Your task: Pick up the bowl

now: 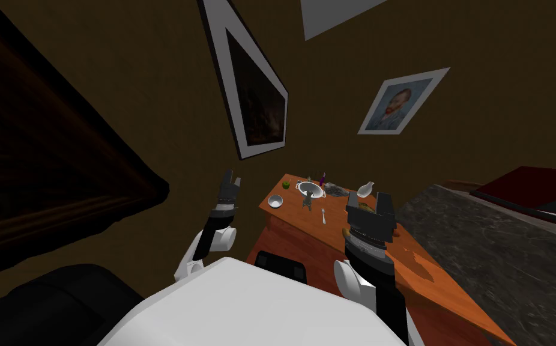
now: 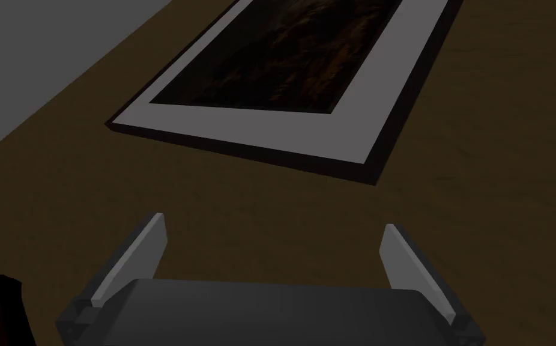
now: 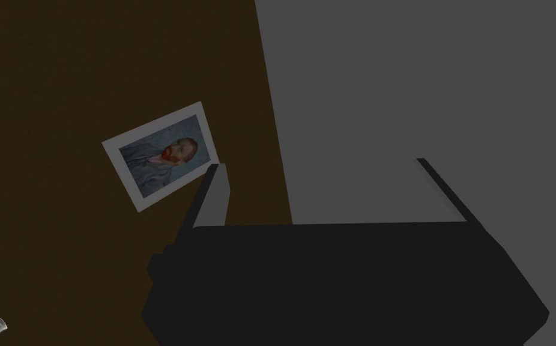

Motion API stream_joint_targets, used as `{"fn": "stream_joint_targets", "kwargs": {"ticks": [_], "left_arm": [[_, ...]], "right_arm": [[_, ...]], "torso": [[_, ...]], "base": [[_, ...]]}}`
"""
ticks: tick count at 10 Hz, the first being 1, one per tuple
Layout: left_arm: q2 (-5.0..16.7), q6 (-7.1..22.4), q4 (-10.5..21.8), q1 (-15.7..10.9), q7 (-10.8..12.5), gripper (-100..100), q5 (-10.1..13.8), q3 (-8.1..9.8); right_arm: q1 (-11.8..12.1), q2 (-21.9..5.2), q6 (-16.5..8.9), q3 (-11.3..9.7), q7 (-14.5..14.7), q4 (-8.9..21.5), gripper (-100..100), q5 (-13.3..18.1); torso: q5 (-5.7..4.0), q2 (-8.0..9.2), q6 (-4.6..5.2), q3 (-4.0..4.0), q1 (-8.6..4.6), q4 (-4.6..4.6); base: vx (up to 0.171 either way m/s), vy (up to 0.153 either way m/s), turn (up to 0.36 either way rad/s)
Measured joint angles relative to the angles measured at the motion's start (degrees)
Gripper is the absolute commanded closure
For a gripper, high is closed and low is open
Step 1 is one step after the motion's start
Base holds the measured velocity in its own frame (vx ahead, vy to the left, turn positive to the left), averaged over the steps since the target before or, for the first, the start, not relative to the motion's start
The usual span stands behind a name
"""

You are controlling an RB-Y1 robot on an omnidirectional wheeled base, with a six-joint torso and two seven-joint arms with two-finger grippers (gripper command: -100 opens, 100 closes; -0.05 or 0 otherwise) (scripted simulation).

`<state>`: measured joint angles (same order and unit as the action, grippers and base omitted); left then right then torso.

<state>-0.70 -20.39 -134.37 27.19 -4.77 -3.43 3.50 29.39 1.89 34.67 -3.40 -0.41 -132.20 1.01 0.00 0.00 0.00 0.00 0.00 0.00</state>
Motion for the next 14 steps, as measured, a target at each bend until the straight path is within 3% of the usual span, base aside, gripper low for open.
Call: {"fn": "stream_joint_targets", "kwargs": {"ticks": [5,14], "left_arm": [[4.3,7.2,2.5,-3.5,-1.5,-100,0.7,1.35],[7.1,19.4,8.2,-9.9,-3.3,-100,1.7,3.89]], "right_arm": [[0.0,0.0,0.0,0.0,0.0,0.0,0,0.0],[0.0,0.0,0.0,0.0,0.0,0.0,0,0.0]], "torso": [[0.01,0.03,0.01,0.02,0.05,0.01],[0.00,0.00,-0.01,0.00,0.01,0.00]], "base": [[-0.012,0.010,-0.079],[-0.004,0.003,-0.062]]}}
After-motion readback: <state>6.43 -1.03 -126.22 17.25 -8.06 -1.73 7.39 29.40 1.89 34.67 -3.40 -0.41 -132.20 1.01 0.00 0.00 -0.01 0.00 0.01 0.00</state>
